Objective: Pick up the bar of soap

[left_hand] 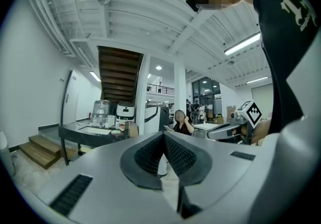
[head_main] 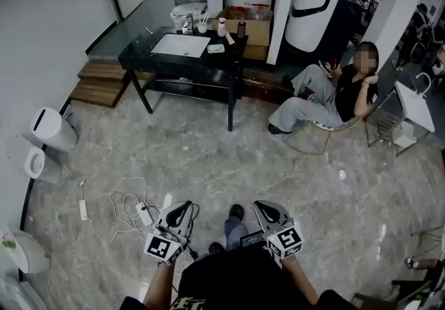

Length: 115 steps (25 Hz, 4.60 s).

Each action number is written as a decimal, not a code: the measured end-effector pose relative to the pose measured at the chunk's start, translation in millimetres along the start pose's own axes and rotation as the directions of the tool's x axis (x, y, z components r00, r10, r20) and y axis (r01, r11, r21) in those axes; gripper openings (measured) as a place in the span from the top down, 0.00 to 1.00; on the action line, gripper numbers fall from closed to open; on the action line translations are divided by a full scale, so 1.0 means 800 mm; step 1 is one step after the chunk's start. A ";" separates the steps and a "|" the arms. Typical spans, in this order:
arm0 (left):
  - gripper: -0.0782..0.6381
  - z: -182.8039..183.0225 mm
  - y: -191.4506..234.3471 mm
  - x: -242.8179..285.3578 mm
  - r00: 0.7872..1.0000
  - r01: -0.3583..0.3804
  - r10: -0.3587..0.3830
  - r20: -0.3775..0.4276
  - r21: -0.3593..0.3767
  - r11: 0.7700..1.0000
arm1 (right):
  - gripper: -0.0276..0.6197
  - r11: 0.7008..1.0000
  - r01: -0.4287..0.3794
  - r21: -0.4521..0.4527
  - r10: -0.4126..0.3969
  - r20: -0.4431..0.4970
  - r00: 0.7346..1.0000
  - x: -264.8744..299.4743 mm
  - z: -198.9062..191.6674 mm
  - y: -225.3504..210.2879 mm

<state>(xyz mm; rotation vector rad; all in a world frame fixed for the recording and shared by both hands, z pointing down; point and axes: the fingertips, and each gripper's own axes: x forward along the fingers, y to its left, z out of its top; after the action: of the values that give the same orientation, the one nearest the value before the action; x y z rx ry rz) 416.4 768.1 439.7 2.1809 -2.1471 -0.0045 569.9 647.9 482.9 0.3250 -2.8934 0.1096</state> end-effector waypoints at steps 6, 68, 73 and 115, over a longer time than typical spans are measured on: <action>0.88 0.003 0.024 0.029 0.999 -0.036 0.037 -0.022 0.011 0.999 | 0.94 1.000 0.006 0.014 -0.005 -0.013 1.000 0.015 -0.003 -0.031; 0.88 0.039 0.622 0.535 1.000 0.001 -0.001 -0.012 -0.072 0.997 | 0.94 0.986 0.167 0.007 -0.164 -0.145 0.976 0.607 0.139 -0.430; 0.88 0.031 0.667 0.543 1.000 -0.023 0.024 0.008 -0.135 0.991 | 0.94 0.982 0.179 -0.055 -0.185 -0.145 0.972 0.640 0.165 -0.437; 0.88 -0.006 0.824 0.930 0.979 0.103 -0.107 -0.176 -0.031 0.994 | 0.94 0.984 0.170 0.054 -0.158 -0.176 0.972 0.931 0.187 -0.749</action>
<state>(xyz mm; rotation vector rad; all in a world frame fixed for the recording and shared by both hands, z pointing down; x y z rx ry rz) -228.1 16.7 524.8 2.1884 -1.9272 0.1531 -33.3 -105.8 539.8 0.5378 -2.6849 0.1990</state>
